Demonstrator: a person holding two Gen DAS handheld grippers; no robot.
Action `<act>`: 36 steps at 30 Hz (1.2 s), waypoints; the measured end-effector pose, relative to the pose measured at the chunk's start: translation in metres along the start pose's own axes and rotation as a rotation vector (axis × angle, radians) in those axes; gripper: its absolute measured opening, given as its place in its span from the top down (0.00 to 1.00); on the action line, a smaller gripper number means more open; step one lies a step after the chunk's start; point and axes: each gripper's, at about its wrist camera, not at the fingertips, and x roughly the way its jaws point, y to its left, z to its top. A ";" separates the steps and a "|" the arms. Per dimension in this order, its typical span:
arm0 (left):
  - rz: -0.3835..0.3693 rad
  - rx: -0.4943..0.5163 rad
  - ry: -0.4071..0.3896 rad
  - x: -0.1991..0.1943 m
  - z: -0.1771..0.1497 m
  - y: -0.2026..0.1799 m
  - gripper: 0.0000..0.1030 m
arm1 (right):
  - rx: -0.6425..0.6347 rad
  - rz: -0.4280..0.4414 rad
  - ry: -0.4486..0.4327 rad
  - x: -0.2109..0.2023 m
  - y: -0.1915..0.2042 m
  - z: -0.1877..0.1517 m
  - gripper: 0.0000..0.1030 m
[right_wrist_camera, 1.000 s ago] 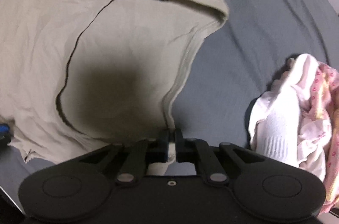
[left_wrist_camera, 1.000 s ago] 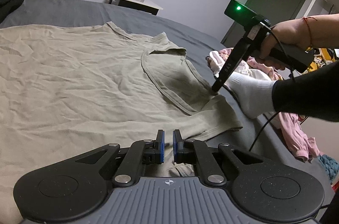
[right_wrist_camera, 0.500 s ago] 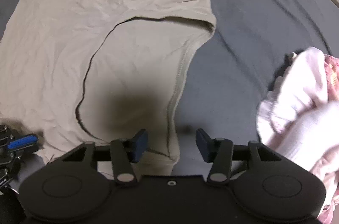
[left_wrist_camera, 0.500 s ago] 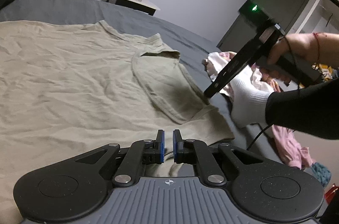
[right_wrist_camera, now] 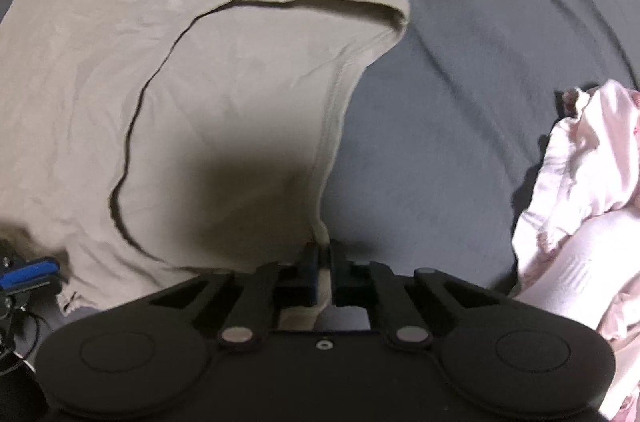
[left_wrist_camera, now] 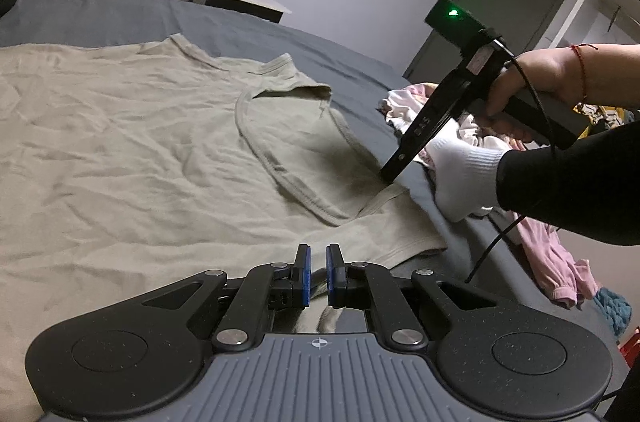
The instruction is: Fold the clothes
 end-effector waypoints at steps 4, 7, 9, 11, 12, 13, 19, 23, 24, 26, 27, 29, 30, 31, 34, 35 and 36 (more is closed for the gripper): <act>0.007 0.006 -0.013 -0.005 -0.002 0.003 0.95 | 0.011 -0.036 -0.010 -0.008 0.002 -0.016 0.99; 0.008 -0.001 -0.027 -0.006 -0.001 0.005 0.95 | 0.047 -0.026 -0.013 -0.007 -0.006 -0.022 0.98; 0.010 0.001 -0.034 -0.008 -0.002 0.006 0.95 | 0.073 -0.002 -0.003 -0.009 -0.007 -0.025 0.89; 0.011 0.006 -0.035 -0.008 -0.002 0.005 0.95 | 0.082 0.011 -0.007 -0.013 -0.005 -0.028 0.73; 0.011 0.009 -0.036 -0.007 -0.003 0.005 0.95 | 0.076 0.010 -0.019 -0.018 -0.002 -0.030 0.67; 0.012 0.012 -0.036 -0.007 -0.003 0.005 0.95 | 0.066 0.020 -0.026 -0.022 0.001 -0.031 0.65; 0.014 0.028 -0.039 -0.006 -0.004 0.003 0.95 | 0.044 0.042 -0.011 -0.019 0.014 -0.037 0.62; 0.016 0.039 -0.041 -0.006 -0.004 0.002 0.95 | 0.043 0.020 0.029 -0.005 0.011 -0.024 0.69; 0.017 0.041 -0.042 -0.006 -0.005 0.002 0.95 | 0.037 0.017 0.031 -0.005 0.011 -0.025 0.75; 0.020 0.039 -0.040 -0.005 -0.005 0.002 0.95 | 0.023 0.009 0.032 -0.006 0.010 -0.028 0.81; 0.021 0.037 -0.039 -0.005 -0.005 0.003 0.95 | 0.016 0.005 0.032 -0.007 0.010 -0.030 0.90; 0.025 0.041 -0.037 -0.005 -0.005 0.003 0.95 | 0.002 -0.003 0.034 -0.008 0.009 -0.033 0.94; 0.027 0.044 -0.036 -0.005 -0.006 0.003 0.95 | -0.005 -0.007 0.034 -0.008 0.008 -0.034 0.94; 0.030 0.047 -0.036 -0.006 -0.006 0.003 0.95 | -0.003 -0.004 0.030 -0.008 0.007 -0.035 0.94; 0.034 0.046 -0.036 -0.006 -0.007 0.004 0.95 | 0.018 0.010 0.025 -0.010 0.002 -0.038 0.95; 0.034 0.044 -0.035 -0.006 -0.007 0.004 0.95 | 0.027 0.010 0.024 -0.014 -0.012 -0.036 0.95; 0.033 0.044 -0.034 -0.006 -0.007 0.004 0.95 | 0.037 0.010 0.022 -0.018 -0.027 -0.033 0.95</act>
